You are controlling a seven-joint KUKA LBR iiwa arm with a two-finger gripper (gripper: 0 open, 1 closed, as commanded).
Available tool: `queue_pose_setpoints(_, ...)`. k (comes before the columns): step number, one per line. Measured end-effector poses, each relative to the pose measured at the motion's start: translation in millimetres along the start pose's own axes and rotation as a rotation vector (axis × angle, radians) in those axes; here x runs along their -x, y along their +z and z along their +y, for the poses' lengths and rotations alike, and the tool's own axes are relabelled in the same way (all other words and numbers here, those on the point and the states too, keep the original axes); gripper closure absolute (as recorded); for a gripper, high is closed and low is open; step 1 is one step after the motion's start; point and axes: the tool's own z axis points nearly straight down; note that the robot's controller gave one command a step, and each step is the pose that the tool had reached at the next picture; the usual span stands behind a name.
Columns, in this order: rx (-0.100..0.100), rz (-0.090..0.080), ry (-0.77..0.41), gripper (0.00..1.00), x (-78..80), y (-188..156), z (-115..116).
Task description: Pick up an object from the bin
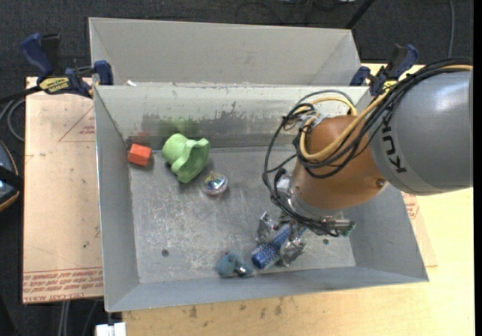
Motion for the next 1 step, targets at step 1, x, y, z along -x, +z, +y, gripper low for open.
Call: queue_pose_setpoints(1, -0.008, -0.006, 0.004, 1.0, -0.4, -140.9, -39.3)
